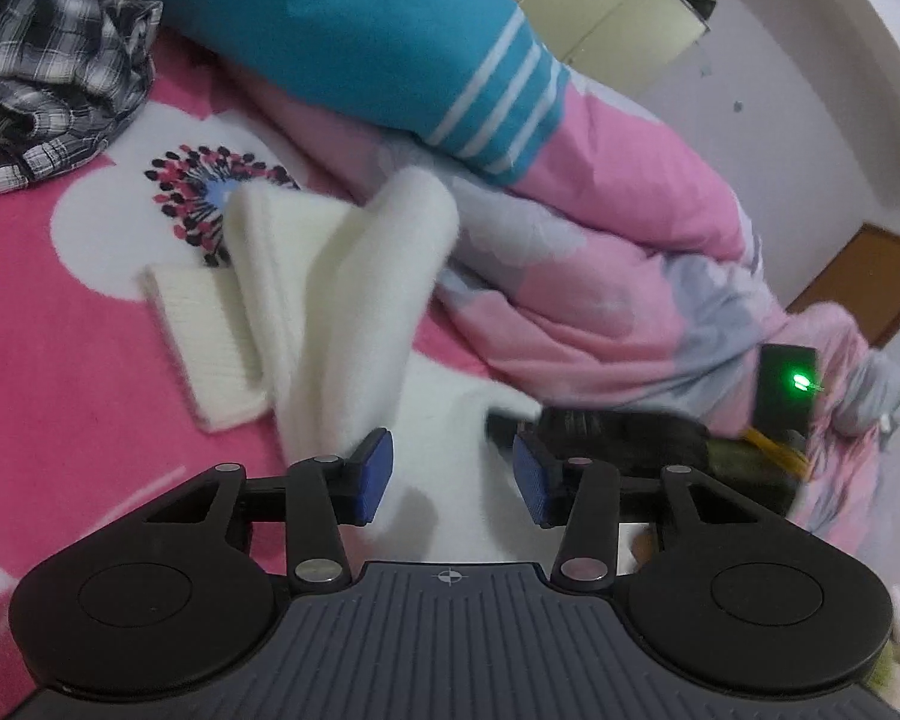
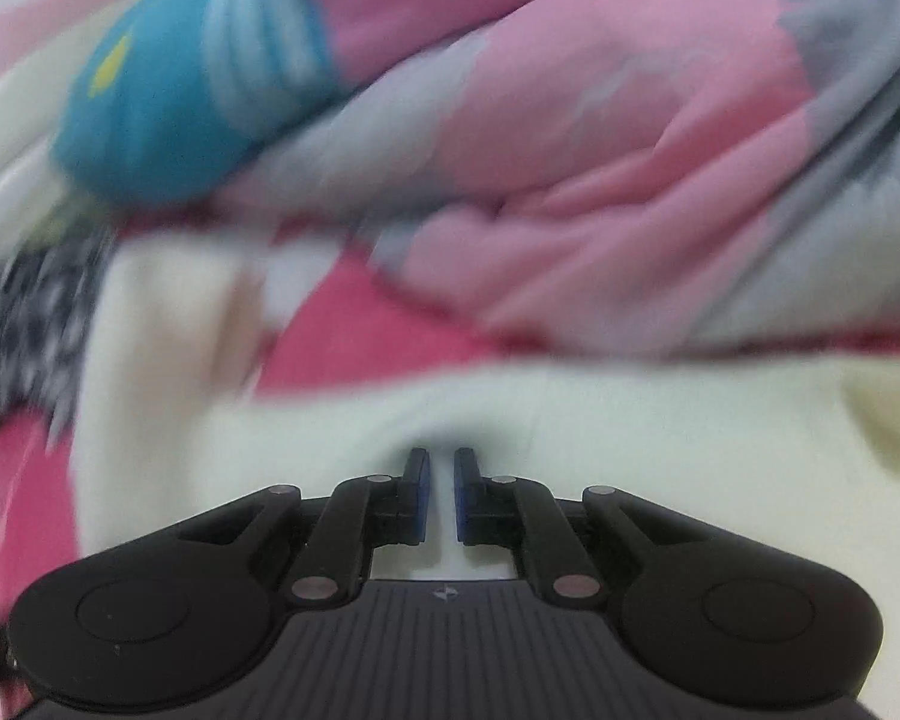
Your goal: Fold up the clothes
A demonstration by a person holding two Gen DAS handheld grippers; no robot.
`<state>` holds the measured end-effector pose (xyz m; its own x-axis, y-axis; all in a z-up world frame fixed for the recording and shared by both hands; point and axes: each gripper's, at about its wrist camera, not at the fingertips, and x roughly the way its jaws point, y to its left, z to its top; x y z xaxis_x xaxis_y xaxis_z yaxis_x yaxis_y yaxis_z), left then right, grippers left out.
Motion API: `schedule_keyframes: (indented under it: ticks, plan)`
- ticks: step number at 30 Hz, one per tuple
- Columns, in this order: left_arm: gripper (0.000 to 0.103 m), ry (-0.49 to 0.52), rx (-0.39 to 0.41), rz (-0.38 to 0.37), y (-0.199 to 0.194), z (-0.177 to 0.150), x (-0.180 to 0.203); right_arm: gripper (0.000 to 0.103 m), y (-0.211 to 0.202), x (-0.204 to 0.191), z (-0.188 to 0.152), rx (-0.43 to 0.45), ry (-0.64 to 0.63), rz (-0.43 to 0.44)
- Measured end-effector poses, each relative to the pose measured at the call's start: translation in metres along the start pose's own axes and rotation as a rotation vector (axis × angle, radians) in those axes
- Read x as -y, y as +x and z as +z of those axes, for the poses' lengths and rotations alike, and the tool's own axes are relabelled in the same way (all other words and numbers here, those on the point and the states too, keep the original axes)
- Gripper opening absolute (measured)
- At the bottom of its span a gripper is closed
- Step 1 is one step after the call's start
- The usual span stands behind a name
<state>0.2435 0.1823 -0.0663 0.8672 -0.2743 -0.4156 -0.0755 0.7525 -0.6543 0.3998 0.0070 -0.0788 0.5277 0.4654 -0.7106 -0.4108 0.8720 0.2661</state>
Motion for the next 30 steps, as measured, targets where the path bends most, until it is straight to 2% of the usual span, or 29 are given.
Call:
schedule_keyframes:
  ticks: [4, 7, 10, 14, 16, 20, 22, 25, 28, 30]
  plan:
    - [0.046, -0.039, -0.009, -0.017, -0.002, 0.003, -0.004, 0.009, -0.014, 0.011, 0.006, 0.047, 0.102, -0.032]
    - [0.051, -0.027, -0.009, -0.021, -0.007, 0.003, 0.002, 0.01, -0.063, 0.014, 0.002, 0.081, 0.097, 0.0]
    - [0.057, 0.003, -0.036, -0.031, -0.013, 0.004, 0.012, 0.01, -0.119, 0.019, -0.013, 0.042, 0.119, 0.041]
    - [0.062, 0.082, -0.128, -0.08, -0.026, 0.004, 0.031, 0.01, -0.191, 0.004, -0.055, -0.045, 0.07, 0.067]
    - [0.069, 0.117, -0.127, -0.107, -0.036, 0.002, 0.036, 0.01, -0.231, -0.004, -0.084, -0.065, 0.076, 0.094]
    - [0.072, 0.186, -0.126, -0.159, -0.056, -0.003, 0.046, 0.01, -0.288, -0.013, -0.131, -0.037, 0.135, 0.131]
    - [0.08, 0.221, -0.125, -0.185, -0.066, -0.006, 0.051, 0.01, -0.303, -0.017, -0.147, -0.016, 0.149, 0.142]
    - [0.081, 0.266, -0.124, -0.217, -0.078, -0.009, 0.057, 0.01, -0.271, -0.036, -0.155, -0.019, 0.097, 0.14]
    - [0.081, 0.259, -0.133, -0.146, -0.059, -0.011, 0.045, 0.01, -0.212, -0.058, -0.153, -0.007, 0.043, 0.155]
    - [0.081, 0.272, -0.167, -0.097, -0.046, -0.015, 0.04, 0.01, -0.177, -0.068, -0.153, 0.001, 0.03, 0.157]
